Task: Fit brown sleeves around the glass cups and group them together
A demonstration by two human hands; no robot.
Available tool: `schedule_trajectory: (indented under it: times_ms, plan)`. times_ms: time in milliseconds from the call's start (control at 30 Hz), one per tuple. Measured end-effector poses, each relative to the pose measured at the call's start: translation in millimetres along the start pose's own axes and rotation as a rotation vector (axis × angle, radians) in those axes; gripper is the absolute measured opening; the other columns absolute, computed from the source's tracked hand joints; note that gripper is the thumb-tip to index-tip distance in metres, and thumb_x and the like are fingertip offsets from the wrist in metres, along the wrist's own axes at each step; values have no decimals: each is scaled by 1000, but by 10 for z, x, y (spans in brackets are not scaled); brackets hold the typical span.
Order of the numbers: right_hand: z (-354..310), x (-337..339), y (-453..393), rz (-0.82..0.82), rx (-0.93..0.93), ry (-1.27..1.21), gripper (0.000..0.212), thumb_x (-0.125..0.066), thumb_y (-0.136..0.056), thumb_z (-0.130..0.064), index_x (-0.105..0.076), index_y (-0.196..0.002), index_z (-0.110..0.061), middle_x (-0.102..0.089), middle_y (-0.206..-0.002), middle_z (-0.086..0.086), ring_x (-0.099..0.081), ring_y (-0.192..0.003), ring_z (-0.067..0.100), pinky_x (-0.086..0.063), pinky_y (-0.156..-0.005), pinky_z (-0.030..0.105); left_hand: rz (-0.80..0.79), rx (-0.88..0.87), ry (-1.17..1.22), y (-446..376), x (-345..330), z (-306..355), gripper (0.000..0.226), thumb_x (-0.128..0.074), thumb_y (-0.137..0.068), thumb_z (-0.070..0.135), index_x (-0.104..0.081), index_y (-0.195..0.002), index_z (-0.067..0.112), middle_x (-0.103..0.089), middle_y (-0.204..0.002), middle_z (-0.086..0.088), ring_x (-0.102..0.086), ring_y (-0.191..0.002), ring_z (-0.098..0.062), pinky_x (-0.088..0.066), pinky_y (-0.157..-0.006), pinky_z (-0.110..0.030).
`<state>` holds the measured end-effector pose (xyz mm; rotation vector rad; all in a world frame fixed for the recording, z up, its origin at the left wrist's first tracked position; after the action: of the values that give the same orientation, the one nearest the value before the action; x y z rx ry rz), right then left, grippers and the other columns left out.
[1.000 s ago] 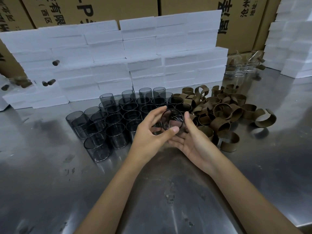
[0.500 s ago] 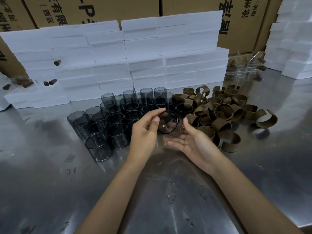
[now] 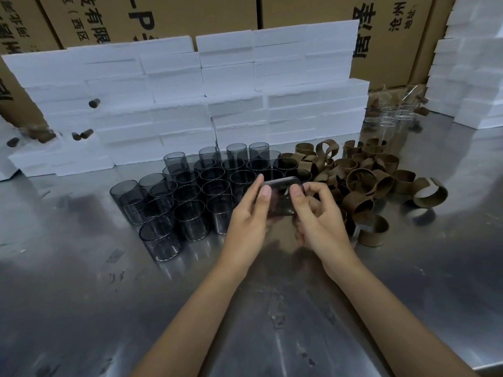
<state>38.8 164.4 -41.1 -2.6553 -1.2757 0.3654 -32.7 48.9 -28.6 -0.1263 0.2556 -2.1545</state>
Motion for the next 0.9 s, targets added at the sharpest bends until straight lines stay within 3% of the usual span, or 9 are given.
schedule_trajectory:
  times_ms: [100, 200, 267, 367, 500, 633, 733, 800, 900]
  plan:
    - [-22, -7, -6, 30, 54, 85, 42, -64, -81, -58, -53, -98, -21, -53, -71, 10, -44, -53, 13, -37, -50, 26, -10, 89, 180, -12, -34, -30, 37, -48, -107, 34, -55, -142, 28, -73, -127, -1, -69, -118, -18, -59, -94, -35]
    - [-46, -6, 18, 16, 123, 136, 32, -62, -90, -46, -50, -90, -16, -59, -57, -7, -48, -41, 2, -36, -44, 14, -35, 178, 323, 8, -65, -43, 53, -68, -92, 46, -60, -135, 17, -69, -129, -15, -67, -121, -32, -57, -100, -49]
    - [-66, 12, 41, 12, 171, 176, 31, -61, -100, -34, -49, -84, -11, -56, -53, -9, -48, -42, 1, -37, -46, 18, -36, 194, 319, 5, -64, -63, 51, -75, -91, 37, -62, -134, 12, -67, -132, -17, -67, -121, -33, -56, -100, -53]
    - [-121, 143, 26, 209, 219, 264, 36, -57, -105, -28, -50, -75, -10, -50, -61, 6, -46, -58, 14, -37, -59, 36, -6, 208, 351, -25, -22, -97, 38, -74, -92, 23, -68, -128, 11, -66, -132, -19, -69, -116, -30, -62, -86, -44]
    - [-195, 477, 24, 485, 210, 539, 11, -57, -96, -24, -63, -87, -22, -58, -76, -12, -55, -90, 21, -45, -74, 40, -29, 258, 425, -47, 40, -122, 50, -81, -76, 25, -71, -122, 12, -70, -126, -13, -74, -108, -21, -62, -80, -38]
    - [-114, 587, 124, 310, 186, 1007, 9, -68, -86, -25, -74, -91, -21, -63, -106, -7, -45, -117, 21, -26, -92, 32, -38, 326, 463, -70, 49, -180, 56, -84, -70, 21, -70, -124, 12, -75, -115, -10, -77, -98, -17, -63, -79, -40]
    - [-19, 548, 180, 142, 160, 1299, 15, -72, -83, -33, -76, -95, -24, -55, -137, 1, -33, -137, 24, -17, -111, 40, -26, 358, 486, -76, 45, -213, 46, -81, -81, 15, -69, -125, 12, -72, -122, -12, -77, -98, -18, -63, -80, -41]
    - [-1, 520, 189, 127, 202, 1308, 13, -73, -84, -29, -76, -95, -23, -54, -142, 5, -31, -140, 27, -17, -115, 45, -9, 387, 499, -74, 50, -219, 37, -76, -88, 13, -70, -124, 12, -70, -125, -15, -77, -97, -19, -63, -78, -40]
    - [-1, 480, 199, 175, 318, 1100, 12, -75, -85, -18, -75, -97, -19, -58, -135, 8, -40, -133, 29, -31, -109, 50, 2, 406, 528, -73, 50, -203, 30, -71, -93, 15, -70, -123, 12, -72, -120, -14, -77, -97, -21, -63, -76, -39]
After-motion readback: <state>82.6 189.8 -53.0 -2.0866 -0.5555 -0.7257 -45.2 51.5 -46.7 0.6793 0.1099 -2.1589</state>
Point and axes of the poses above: each hand's wrist, its own y-axis away from the middle knuckle, its own x-axis out of the back of the hand, z = x × y, the point moved 2 cm from there along -y, towards the middle knuckle
